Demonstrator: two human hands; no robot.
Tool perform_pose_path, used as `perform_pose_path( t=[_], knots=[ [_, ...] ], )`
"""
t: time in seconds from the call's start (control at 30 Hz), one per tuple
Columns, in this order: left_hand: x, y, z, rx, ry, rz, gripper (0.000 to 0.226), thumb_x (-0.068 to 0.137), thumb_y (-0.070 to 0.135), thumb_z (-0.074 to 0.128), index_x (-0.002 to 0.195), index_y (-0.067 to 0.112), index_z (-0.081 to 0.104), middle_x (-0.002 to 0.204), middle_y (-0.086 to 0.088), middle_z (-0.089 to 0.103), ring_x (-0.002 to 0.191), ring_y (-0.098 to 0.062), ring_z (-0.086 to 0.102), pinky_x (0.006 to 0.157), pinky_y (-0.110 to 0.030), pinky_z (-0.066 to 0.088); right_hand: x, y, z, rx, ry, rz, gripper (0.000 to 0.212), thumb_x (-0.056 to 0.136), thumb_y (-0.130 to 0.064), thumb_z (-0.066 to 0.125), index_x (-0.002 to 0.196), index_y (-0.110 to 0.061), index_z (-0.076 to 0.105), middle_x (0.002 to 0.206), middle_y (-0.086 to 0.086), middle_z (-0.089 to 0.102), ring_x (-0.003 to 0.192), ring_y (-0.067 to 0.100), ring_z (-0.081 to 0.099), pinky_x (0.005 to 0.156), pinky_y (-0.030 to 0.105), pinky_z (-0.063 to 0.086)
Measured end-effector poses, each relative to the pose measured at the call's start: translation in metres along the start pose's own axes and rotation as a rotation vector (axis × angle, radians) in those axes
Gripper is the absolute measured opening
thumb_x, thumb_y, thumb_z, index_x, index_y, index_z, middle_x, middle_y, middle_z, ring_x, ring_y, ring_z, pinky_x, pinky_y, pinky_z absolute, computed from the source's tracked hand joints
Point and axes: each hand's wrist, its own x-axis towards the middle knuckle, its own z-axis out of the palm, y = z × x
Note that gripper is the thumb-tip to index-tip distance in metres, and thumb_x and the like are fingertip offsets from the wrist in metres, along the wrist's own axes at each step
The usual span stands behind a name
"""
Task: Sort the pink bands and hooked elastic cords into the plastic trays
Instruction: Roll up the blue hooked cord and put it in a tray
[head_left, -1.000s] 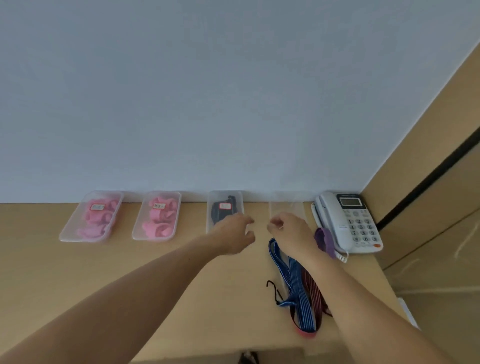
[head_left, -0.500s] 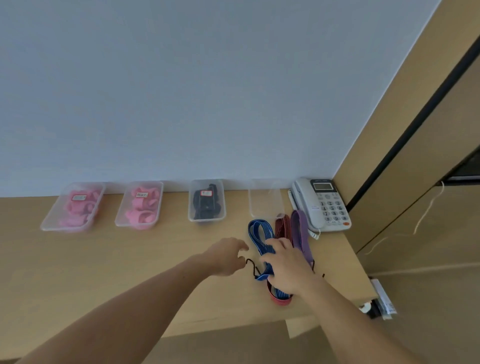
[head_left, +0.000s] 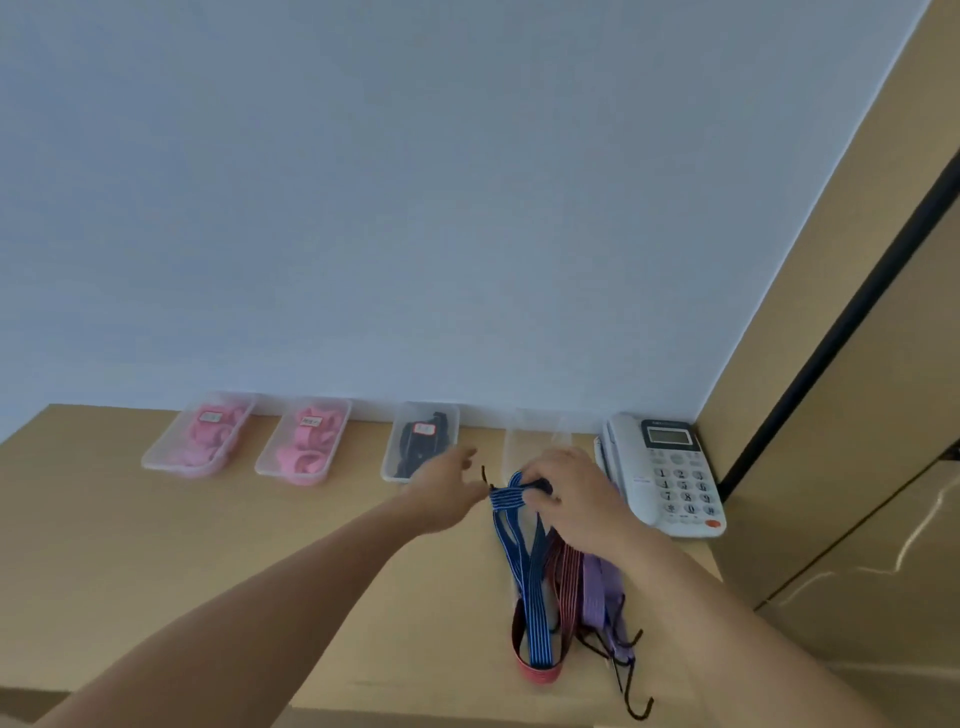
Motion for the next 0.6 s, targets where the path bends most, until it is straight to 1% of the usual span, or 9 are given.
perform_pose_path(
  t=[0.07,0.1,0.17,0.2,0.3,0.4,0.5,0.57,0.6],
  knots=[
    [0.004,0.014,-0.012,-0.276,0.046,-0.192,0.028,0.095,0.023,0.047,0.116,0.007,0.058,0.107,-0.011,0.064,0.078,-0.023,0.060,0.061,-0.023,0.041,0.005,-0.009,-0.018,0.141,0.128,-0.015,0.010,0.091,-0.021,0.061,0.092,-0.020,0.071,0.088,-0.012,0.065,0.090,0.000,0.053,0.082,0.025,0.045],
    [0.002,0.022,-0.016,-0.419,0.027,-0.274,0.033,0.096,0.026,0.044,0.111,0.001,0.058,0.098,-0.011,0.069,0.069,-0.025,0.063,0.054,-0.022,0.039,0.006,-0.013,-0.025,0.203,0.182,-0.022,0.008,0.090,-0.019,0.062,0.088,-0.020,0.070,0.083,-0.014,0.064,0.088,-0.006,0.054,0.077,0.015,0.044],
    [-0.005,0.034,-0.025,-0.694,-0.050,-0.366,0.047,0.097,0.039,0.040,0.110,-0.001,0.060,0.092,-0.014,0.075,0.071,-0.032,0.072,0.051,-0.024,0.042,0.005,-0.021,-0.037,0.304,0.233,-0.024,0.015,0.091,-0.018,0.064,0.084,-0.032,0.065,0.083,-0.021,0.061,0.088,-0.021,0.049,0.074,0.001,0.037],
    [-0.008,0.040,-0.028,-0.816,-0.086,-0.355,0.051,0.097,0.044,0.039,0.110,0.000,0.062,0.093,-0.016,0.076,0.077,-0.035,0.074,0.054,-0.027,0.045,0.005,-0.025,-0.042,0.356,0.232,-0.021,0.021,0.092,-0.019,0.064,0.084,-0.038,0.061,0.087,-0.022,0.062,0.090,-0.023,0.048,0.075,-0.001,0.034],
    [-0.015,0.060,-0.040,-1.090,-0.053,-0.186,0.038,0.098,0.034,0.046,0.102,0.002,0.066,0.099,-0.016,0.075,0.088,-0.034,0.073,0.062,-0.032,0.050,0.005,-0.036,-0.052,0.497,0.208,-0.006,0.023,0.093,-0.021,0.064,0.085,-0.043,0.062,0.093,-0.018,0.067,0.092,-0.009,0.054,0.077,0.007,0.039],
    [-0.020,0.078,-0.053,-1.164,0.127,-0.025,0.016,0.093,0.019,0.057,0.089,0.010,0.069,0.095,-0.010,0.075,0.078,-0.022,0.074,0.062,-0.031,0.049,0.007,-0.045,-0.059,0.653,0.231,0.042,0.014,0.092,-0.015,0.063,0.086,-0.028,0.066,0.080,-0.010,0.071,0.082,0.011,0.062,0.075,0.025,0.046],
    [-0.024,0.088,-0.065,-1.085,0.208,0.107,0.011,0.093,0.016,0.061,0.086,0.011,0.068,0.089,-0.008,0.076,0.073,-0.017,0.072,0.060,-0.029,0.048,0.009,-0.053,-0.064,0.775,0.218,0.090,0.007,0.093,-0.015,0.061,0.087,-0.013,0.064,0.072,-0.002,0.069,0.072,0.024,0.062,0.068,0.030,0.046],
    [-0.026,0.092,-0.070,-1.018,0.209,0.163,0.009,0.093,0.015,0.060,0.086,0.011,0.065,0.088,-0.007,0.076,0.071,-0.016,0.070,0.061,-0.029,0.048,0.011,-0.061,-0.068,0.835,0.156,0.080,0.017,0.096,-0.023,0.059,0.092,-0.006,0.061,0.071,0.005,0.066,0.068,0.026,0.063,0.068,0.034,0.049],
    [-0.026,0.093,-0.071,-0.991,0.201,0.184,0.009,0.093,0.015,0.059,0.086,0.011,0.063,0.090,-0.008,0.076,0.071,-0.015,0.069,0.062,-0.029,0.048,0.013,-0.066,-0.069,0.845,0.134,0.072,0.024,0.098,-0.027,0.058,0.093,-0.004,0.060,0.069,0.007,0.065,0.064,0.022,0.063,0.064,0.030,0.051]
  ],
)
